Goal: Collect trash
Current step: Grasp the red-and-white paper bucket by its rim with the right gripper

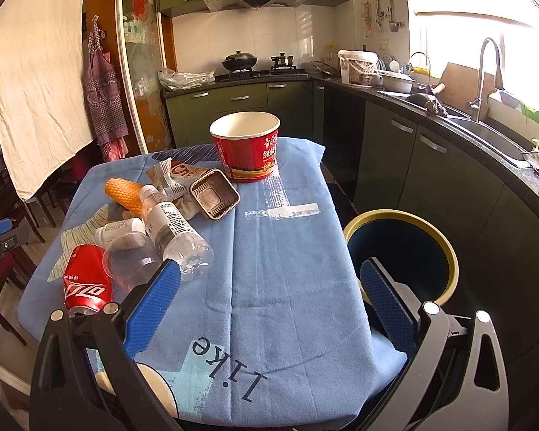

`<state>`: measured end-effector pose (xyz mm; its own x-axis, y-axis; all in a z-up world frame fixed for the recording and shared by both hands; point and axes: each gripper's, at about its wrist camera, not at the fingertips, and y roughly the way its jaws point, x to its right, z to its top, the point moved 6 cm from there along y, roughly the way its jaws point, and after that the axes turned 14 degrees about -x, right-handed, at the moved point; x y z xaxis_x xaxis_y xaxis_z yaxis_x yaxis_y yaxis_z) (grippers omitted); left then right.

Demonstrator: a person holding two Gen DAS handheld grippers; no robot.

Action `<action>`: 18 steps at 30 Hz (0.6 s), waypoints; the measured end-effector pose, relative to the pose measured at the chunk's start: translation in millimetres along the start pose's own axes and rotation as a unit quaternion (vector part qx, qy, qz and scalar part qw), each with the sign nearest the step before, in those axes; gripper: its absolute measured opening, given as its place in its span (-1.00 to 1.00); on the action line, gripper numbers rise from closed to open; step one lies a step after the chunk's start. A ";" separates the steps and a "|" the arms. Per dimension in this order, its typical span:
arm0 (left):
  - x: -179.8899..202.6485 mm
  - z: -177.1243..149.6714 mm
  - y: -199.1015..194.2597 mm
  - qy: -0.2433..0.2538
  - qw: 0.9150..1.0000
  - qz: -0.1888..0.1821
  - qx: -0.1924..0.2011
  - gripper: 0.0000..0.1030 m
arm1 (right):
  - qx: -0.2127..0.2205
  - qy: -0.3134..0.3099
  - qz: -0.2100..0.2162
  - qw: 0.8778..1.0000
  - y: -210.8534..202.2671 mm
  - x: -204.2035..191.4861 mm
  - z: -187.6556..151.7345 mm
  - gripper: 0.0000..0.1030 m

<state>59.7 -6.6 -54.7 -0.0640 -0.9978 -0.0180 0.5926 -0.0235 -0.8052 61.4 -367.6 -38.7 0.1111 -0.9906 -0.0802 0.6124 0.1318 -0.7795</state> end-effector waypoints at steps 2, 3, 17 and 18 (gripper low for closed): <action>1.1 6.5 6.2 0.009 1.000 -0.004 -0.014 0.88 | -0.007 -0.014 0.001 1.000 2.3 0.4 13.5 0.92; 0.8 11.8 9.4 0.013 1.000 -0.004 -0.020 0.88 | -0.012 -0.020 0.005 1.000 4.0 0.7 22.0 0.92; -7.6 90.0 58.5 0.008 0.989 -0.070 -0.132 0.88 | -0.178 -0.011 0.087 0.980 94.2 4.2 202.6 0.72; -5.9 93.5 60.3 0.012 0.989 -0.069 -0.133 0.88 | -0.191 0.000 0.085 0.978 107.8 7.5 217.3 0.61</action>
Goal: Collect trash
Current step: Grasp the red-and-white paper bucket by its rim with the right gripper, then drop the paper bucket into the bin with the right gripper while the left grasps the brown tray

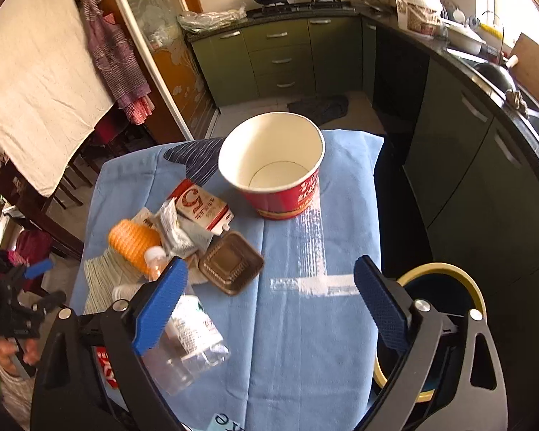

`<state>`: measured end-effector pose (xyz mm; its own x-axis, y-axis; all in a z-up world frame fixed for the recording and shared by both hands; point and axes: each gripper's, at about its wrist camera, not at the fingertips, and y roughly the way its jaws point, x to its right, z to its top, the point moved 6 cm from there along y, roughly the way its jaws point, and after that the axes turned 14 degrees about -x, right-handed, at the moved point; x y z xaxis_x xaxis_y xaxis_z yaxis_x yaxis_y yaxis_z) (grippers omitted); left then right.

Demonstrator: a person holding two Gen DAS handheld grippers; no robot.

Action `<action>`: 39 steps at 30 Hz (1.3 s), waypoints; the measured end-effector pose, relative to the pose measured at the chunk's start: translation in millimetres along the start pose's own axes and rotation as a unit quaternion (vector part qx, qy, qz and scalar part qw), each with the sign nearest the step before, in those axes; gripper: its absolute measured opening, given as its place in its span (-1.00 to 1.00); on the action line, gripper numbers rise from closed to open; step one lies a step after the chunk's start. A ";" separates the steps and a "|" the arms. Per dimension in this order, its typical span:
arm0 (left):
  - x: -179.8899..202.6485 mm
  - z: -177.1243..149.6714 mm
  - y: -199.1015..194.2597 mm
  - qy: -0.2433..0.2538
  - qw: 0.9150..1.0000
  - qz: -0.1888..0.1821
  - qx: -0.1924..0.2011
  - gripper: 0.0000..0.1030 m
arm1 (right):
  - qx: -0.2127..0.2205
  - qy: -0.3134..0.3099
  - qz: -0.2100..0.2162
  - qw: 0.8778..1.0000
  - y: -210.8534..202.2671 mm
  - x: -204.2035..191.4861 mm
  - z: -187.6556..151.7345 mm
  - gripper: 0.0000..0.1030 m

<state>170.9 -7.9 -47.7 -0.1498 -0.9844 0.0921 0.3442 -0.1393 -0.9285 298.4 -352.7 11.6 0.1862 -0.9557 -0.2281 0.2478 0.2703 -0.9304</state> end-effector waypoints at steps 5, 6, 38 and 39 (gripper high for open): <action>5.0 20.5 8.3 0.017 1.000 0.015 -0.006 0.88 | -0.062 0.051 -0.012 0.997 43.1 25.8 67.5 0.28; 5.5 25.0 10.3 0.020 1.000 0.018 -0.008 0.88 | -0.072 0.057 -0.009 0.996 52.0 29.0 75.9 0.18; 58.2 77.3 36.8 0.093 0.994 0.013 -0.054 0.88 | -0.073 0.115 -0.030 0.990 23.3 124.7 69.1 -0.90; 68.6 78.8 38.2 0.105 0.993 0.011 -0.056 0.88 | -0.072 0.124 -0.038 0.989 14.8 137.7 57.7 -0.90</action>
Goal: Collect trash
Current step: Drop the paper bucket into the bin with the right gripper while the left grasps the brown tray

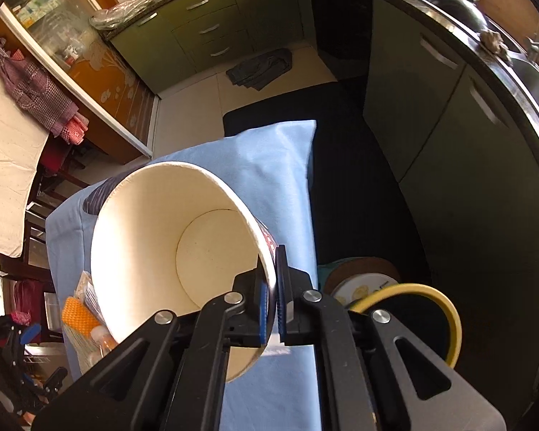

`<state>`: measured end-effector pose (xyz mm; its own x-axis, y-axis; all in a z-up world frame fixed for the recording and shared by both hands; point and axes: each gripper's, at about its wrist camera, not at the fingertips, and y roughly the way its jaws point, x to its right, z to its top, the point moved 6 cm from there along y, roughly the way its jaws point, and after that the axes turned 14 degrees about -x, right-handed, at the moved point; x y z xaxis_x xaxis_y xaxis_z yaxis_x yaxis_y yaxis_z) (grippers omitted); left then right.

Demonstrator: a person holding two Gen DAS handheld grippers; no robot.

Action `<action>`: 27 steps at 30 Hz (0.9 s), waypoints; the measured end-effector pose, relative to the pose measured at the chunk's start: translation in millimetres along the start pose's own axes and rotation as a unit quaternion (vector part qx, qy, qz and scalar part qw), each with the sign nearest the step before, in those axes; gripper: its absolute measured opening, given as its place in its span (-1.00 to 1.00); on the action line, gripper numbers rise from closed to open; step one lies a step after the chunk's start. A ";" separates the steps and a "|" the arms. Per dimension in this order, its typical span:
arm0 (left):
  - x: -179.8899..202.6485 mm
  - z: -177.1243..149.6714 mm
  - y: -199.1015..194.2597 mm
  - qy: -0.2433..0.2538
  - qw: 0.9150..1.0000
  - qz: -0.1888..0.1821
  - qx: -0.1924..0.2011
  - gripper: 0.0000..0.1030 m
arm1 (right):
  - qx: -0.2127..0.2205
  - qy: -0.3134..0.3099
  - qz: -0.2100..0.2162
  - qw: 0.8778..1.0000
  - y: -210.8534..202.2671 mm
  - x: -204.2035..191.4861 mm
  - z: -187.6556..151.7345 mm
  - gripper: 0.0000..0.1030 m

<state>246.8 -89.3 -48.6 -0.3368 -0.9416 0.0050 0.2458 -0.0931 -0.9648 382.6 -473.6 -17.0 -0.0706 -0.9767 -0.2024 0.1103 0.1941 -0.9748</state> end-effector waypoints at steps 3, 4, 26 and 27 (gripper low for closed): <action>29.1 13.5 5.2 0.031 0.999 -0.012 -0.007 0.88 | -0.002 0.040 -0.021 0.999 -7.2 55.6 -27.2 -0.90; 38.0 17.6 7.5 0.039 0.999 -0.016 -0.010 0.88 | -0.004 0.054 -0.023 0.998 -5.6 73.6 -36.0 -0.90; 91.8 62.2 77.2 0.087 0.992 -0.026 -0.086 0.88 | -0.085 0.192 -0.029 0.977 148.3 238.1 -98.4 -0.69; 93.1 63.3 80.1 0.088 0.992 -0.025 -0.088 0.88 | -0.084 0.195 -0.030 0.977 149.4 241.6 -99.5 -0.68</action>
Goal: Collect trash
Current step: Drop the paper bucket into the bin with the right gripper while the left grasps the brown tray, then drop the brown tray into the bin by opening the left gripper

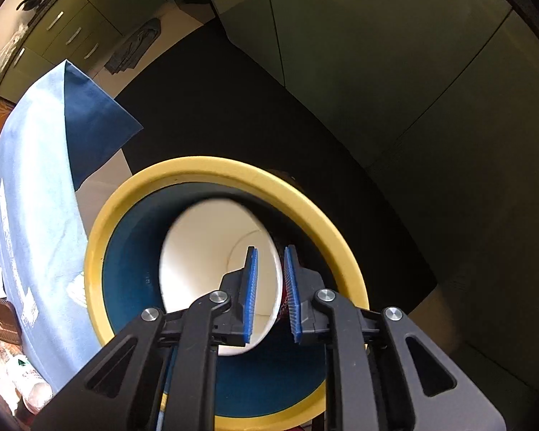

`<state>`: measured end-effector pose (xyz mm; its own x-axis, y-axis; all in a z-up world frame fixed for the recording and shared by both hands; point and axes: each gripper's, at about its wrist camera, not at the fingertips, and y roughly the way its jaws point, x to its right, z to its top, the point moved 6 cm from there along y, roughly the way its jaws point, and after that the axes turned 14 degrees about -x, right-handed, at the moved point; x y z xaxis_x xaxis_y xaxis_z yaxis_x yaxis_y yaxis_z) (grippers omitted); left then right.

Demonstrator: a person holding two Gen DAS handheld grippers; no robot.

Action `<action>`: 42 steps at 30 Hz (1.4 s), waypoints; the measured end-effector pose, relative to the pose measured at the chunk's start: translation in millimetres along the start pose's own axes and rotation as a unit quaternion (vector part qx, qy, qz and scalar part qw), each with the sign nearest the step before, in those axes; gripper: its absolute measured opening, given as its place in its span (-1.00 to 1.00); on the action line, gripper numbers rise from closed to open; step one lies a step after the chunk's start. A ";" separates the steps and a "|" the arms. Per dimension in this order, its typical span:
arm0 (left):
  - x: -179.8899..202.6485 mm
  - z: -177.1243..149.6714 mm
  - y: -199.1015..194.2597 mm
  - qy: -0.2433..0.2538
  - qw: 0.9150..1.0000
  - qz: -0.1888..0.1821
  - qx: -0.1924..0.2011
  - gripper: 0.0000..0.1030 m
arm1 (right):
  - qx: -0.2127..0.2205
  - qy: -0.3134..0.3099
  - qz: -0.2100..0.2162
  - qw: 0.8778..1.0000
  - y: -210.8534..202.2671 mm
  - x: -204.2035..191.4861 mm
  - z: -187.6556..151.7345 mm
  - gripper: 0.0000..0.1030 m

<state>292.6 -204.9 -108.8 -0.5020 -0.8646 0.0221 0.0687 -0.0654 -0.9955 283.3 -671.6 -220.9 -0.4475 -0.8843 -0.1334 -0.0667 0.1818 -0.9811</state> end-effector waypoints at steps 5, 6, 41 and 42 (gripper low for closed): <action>4.4 8.4 11.4 0.009 1.000 0.007 -0.011 0.87 | 0.012 -0.005 0.014 1.000 -6.7 9.7 -12.3 -0.68; 5.2 9.9 13.2 0.011 1.000 0.008 -0.013 0.84 | 0.014 -0.007 0.018 1.000 -8.0 11.4 -13.4 -0.68; 122.0 43.3 -22.3 0.104 0.993 -0.053 -0.003 -0.91 | 0.069 -0.037 0.068 0.995 -79.7 22.5 -47.6 -0.68; 138.2 47.9 -21.7 0.118 0.992 -0.049 -0.004 -0.91 | 0.072 -0.038 0.069 0.994 -84.6 25.9 -51.0 -0.68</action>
<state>263.1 -346.9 -79.7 -0.6938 -0.7136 0.0966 0.0041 -0.1381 -0.9904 231.8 -687.9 -134.2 -0.3745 -0.8859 -0.2736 0.1217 0.2456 -0.9617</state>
